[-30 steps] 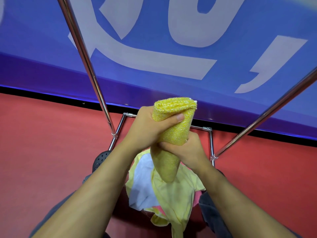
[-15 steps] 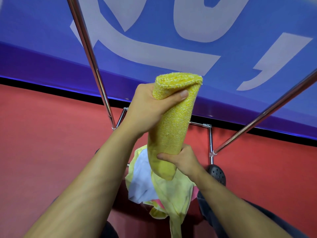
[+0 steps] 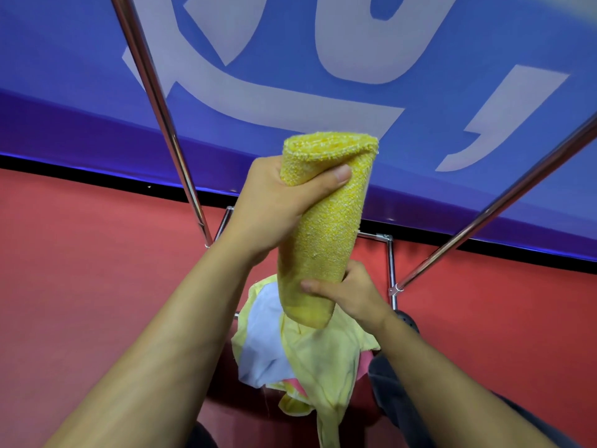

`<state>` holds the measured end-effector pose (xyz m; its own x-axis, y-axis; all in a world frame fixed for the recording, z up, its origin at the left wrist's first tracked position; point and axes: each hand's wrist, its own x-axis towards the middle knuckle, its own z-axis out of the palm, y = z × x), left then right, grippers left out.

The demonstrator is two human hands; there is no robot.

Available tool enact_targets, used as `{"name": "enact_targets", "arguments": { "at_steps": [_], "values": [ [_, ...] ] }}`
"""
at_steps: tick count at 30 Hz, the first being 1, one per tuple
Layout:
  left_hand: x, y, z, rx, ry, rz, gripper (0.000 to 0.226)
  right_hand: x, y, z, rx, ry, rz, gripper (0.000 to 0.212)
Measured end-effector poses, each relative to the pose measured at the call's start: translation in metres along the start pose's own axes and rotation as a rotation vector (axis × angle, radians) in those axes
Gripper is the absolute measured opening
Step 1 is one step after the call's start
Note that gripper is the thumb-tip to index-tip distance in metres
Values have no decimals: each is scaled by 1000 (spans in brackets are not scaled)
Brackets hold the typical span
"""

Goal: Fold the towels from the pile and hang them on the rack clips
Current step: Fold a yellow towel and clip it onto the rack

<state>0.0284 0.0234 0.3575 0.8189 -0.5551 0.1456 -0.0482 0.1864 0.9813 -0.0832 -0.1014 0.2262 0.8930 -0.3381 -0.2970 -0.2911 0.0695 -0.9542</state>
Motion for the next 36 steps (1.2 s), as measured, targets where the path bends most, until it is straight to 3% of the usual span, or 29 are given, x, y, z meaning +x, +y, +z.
{"name": "enact_targets", "arguments": {
  "at_steps": [5, 13, 15, 19, 21, 28, 31, 34, 36],
  "values": [
    [0, -14, 5, 63, -5, -64, 9, -5, -30, 1, 64, -21, -143, 23],
    [13, -38, -15, -71, 202, -253, 7, -14, -31, -3, -74, -120, -43, 21],
    [17, -49, -22, -169, 249, -359, 10, -16, -35, -3, -79, -160, -71, 35],
    [21, -76, -35, -271, 327, -566, 26, -17, -40, -7, -149, -190, -176, 94],
    [20, -88, -37, -289, 319, -658, 32, -19, -45, -8, -189, -210, -212, 100],
    [20, -116, -42, -261, 257, -810, 37, -23, -57, -17, -145, -255, -270, 69],
    [18, -123, -40, -175, 198, -835, 42, -24, -62, -18, -4, -242, -232, 49],
    [13, -119, -32, 100, 188, -685, 65, -22, -63, -22, 5, -190, -257, 37],
    [13, -104, -29, 211, 198, -437, 58, -20, -65, -26, 30, -172, -260, 34]
  ]
}}
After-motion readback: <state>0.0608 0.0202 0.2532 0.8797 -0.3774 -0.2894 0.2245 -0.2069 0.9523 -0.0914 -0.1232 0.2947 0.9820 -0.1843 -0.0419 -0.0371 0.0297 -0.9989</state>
